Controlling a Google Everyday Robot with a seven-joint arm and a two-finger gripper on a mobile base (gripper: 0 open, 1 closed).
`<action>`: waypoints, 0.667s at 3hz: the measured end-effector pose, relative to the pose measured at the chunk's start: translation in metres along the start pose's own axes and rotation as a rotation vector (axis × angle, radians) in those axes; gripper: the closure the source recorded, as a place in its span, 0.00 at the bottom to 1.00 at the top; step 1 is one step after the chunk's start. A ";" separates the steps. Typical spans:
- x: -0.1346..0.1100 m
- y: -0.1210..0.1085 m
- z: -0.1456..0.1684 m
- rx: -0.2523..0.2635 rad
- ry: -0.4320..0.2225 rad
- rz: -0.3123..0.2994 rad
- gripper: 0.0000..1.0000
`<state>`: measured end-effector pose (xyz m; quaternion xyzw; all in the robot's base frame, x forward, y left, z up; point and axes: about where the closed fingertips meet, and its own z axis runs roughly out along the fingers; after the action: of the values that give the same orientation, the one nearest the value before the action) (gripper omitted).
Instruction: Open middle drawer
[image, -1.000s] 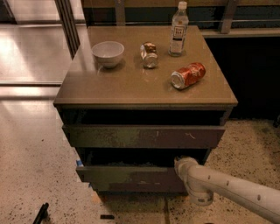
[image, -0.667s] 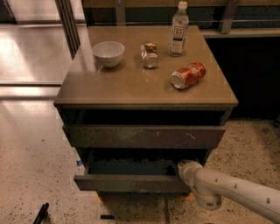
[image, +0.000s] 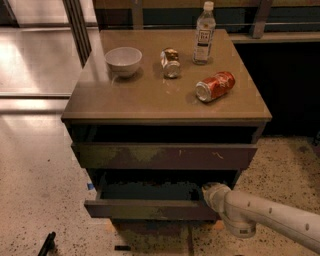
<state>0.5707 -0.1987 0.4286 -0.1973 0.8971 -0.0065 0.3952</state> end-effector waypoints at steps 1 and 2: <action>0.017 0.007 0.003 -0.100 0.000 -0.106 1.00; 0.016 0.007 0.002 -0.100 0.000 -0.106 1.00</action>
Offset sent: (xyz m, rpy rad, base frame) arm -0.0826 0.0398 -0.0468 0.2136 0.1083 0.5570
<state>0.5601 -0.1976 0.4144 -0.2641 0.8846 0.0175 0.3840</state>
